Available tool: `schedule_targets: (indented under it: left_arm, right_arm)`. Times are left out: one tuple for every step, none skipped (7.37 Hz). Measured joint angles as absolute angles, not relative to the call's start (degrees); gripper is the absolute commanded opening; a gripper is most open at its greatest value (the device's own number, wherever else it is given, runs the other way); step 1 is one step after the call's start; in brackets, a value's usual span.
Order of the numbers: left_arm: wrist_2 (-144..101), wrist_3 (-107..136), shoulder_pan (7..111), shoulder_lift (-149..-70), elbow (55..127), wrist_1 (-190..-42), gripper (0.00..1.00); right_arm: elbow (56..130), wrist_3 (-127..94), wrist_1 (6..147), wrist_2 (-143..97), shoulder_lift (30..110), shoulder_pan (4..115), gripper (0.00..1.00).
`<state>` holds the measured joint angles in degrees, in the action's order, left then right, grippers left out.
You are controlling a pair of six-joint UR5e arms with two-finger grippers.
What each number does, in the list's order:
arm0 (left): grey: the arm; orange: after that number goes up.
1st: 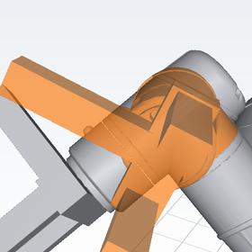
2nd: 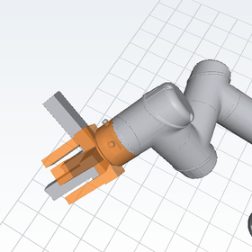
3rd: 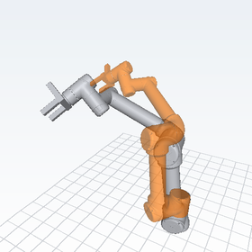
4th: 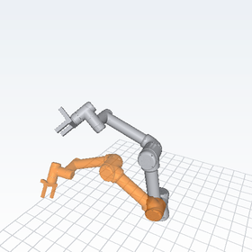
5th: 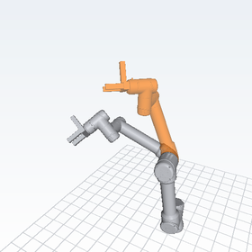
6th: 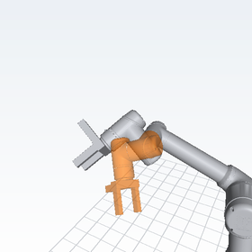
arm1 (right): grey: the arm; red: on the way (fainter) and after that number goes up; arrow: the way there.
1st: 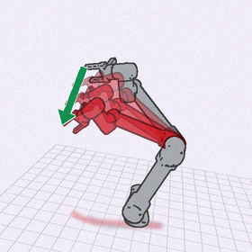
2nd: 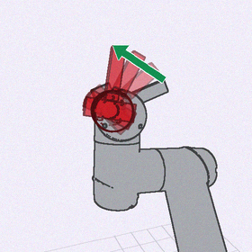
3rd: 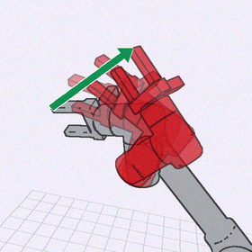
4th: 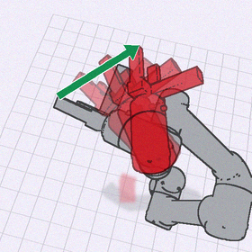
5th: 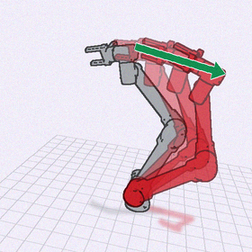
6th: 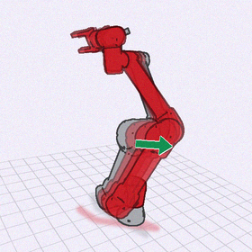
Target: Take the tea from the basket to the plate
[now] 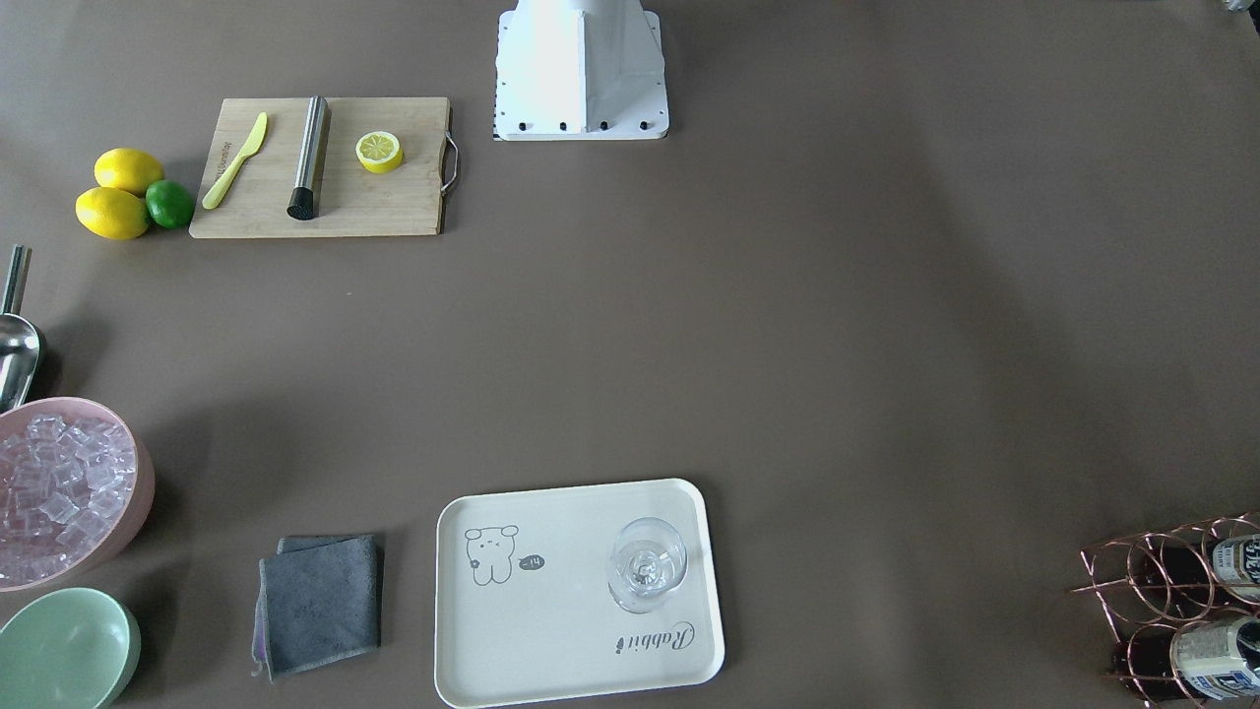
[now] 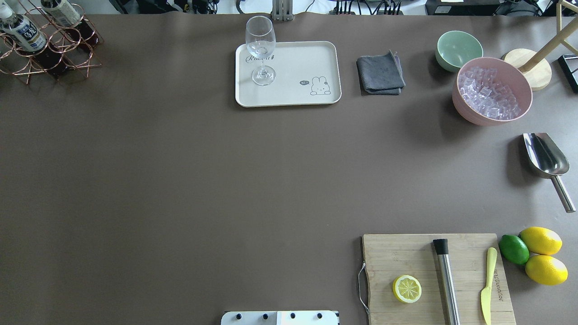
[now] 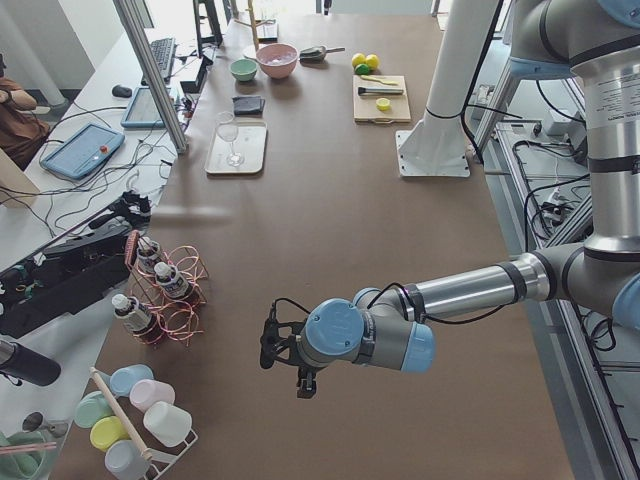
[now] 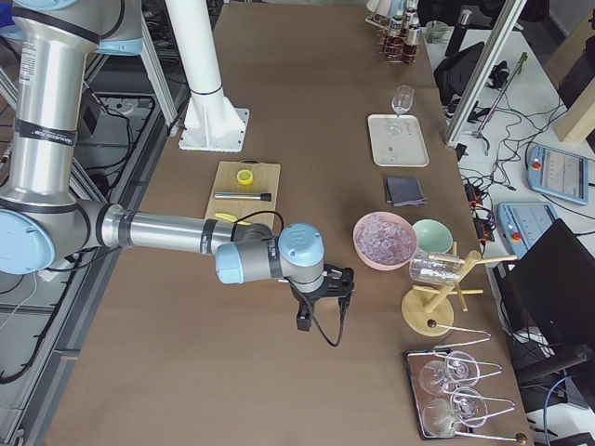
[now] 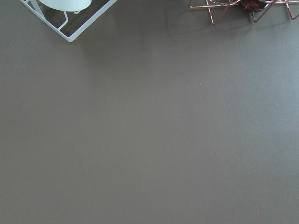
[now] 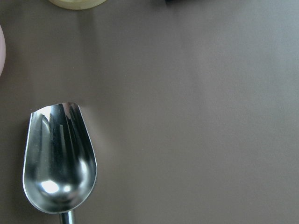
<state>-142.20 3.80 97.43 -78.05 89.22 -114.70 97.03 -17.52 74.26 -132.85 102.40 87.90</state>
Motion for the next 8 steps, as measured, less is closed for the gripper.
schedule_targets:
  left_arm:
    - [-141.62,4.07,96.77,-78.36,89.75,-113.82,0.98]
    - [-140.87,4.98,96.33,-78.54,90.33,-113.51,0.98]
    - [-140.29,5.57,96.03,-78.57,90.82,-113.42,0.98]
    - [-139.96,5.79,95.89,-78.56,91.0,-113.4,0.98]
    - [-139.87,5.86,95.84,-78.44,91.07,-113.43,0.98]
    - [-139.84,5.91,95.82,-78.36,91.02,-113.5,0.98]
    - [-139.84,5.91,95.8,-78.29,90.93,-113.58,0.98]
    - [-139.83,5.91,95.81,-78.29,90.71,-113.66,0.98]
  right_arm:
    - [98.11,-17.96,82.38,-132.87,97.79,87.25,1.0]
    - [98.45,-18.12,88.16,-132.84,94.14,86.38,1.0]
    - [98.38,-18.17,90.79,-132.79,92.4,85.68,1.0]
    - [98.27,-18.18,91.77,-132.55,91.81,84.88,1.0]
    - [98.17,-18.15,92.07,-132.34,91.77,84.4,1.0]
    - [98.17,-18.13,92.16,-132.26,91.8,84.18,1.0]
    - [98.16,-18.11,92.19,-132.25,91.83,84.07,1.0]
    - [98.12,-18.1,92.19,-132.26,91.88,83.99,1.0]
